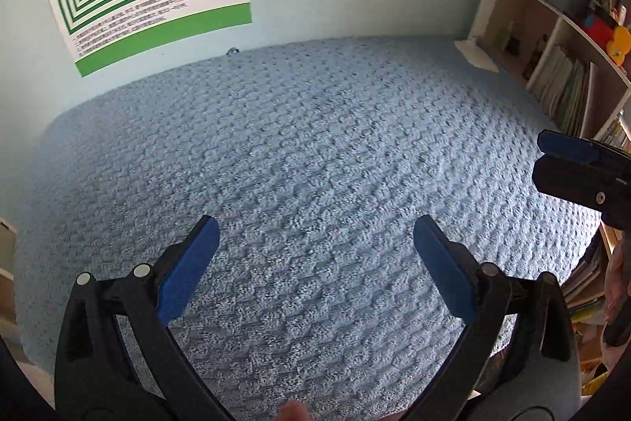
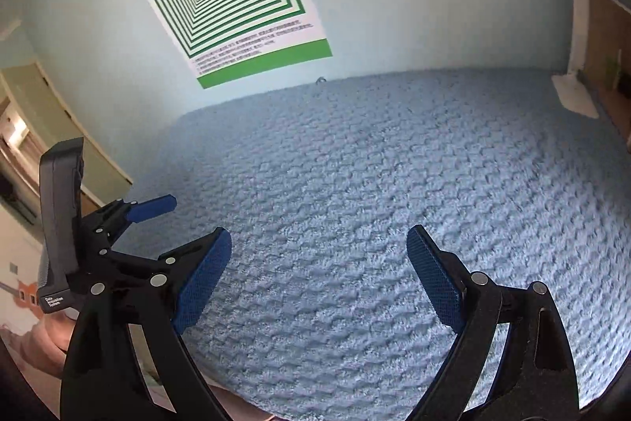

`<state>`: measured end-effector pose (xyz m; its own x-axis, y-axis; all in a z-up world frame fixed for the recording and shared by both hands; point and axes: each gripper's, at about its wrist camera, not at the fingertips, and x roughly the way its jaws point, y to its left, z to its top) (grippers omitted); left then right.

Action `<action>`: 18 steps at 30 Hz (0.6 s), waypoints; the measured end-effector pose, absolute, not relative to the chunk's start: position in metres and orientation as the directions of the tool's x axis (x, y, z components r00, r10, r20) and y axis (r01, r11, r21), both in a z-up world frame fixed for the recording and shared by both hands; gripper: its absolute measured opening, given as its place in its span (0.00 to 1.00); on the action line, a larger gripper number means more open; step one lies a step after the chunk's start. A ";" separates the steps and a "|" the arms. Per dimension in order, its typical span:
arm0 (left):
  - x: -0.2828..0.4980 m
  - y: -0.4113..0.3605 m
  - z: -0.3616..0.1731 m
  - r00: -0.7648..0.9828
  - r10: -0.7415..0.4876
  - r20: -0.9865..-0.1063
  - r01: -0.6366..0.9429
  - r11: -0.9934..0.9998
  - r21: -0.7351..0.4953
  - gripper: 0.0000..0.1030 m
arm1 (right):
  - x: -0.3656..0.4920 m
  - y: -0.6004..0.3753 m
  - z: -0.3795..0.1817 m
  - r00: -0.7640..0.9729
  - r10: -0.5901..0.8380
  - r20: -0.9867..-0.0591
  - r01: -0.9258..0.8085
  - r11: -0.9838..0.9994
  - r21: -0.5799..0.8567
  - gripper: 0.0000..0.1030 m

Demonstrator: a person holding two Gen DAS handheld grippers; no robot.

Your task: Collect trash

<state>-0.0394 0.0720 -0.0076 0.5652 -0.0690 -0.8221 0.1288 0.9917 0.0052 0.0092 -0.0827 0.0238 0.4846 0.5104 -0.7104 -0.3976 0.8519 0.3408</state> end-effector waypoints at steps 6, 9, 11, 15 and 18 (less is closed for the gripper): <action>-0.040 0.097 -0.002 0.584 0.018 -0.811 -0.013 1.000 0.013 0.93 | 0.035 -0.056 0.022 0.418 0.550 -0.723 -0.498 0.804 0.324 0.87; -0.042 0.104 0.001 0.593 0.049 -0.804 -0.075 0.997 0.005 0.93 | 0.043 -0.046 0.024 0.409 0.557 -0.723 -0.538 0.787 0.302 0.87; -0.042 0.106 0.001 0.596 0.066 -0.801 -0.104 0.995 0.004 0.93 | 0.047 -0.042 0.025 0.400 0.568 -0.720 -0.560 0.773 0.299 0.87; -0.039 0.105 -0.001 0.589 0.072 -0.805 -0.126 0.992 -0.004 0.93 | 0.049 -0.041 0.026 0.394 0.572 -0.720 -0.594 0.756 0.275 0.87; -0.038 0.101 -0.002 0.586 0.087 -0.806 -0.135 0.991 0.009 0.93 | 0.051 -0.044 0.026 0.387 0.580 -0.717 -0.600 0.749 0.281 0.87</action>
<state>-0.0381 0.1010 -0.0022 0.5860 0.0871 -0.8056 -0.1347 0.9908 0.0092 0.0507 -0.0440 0.0258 0.3874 0.5795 -0.7170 -0.5998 0.7490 0.2814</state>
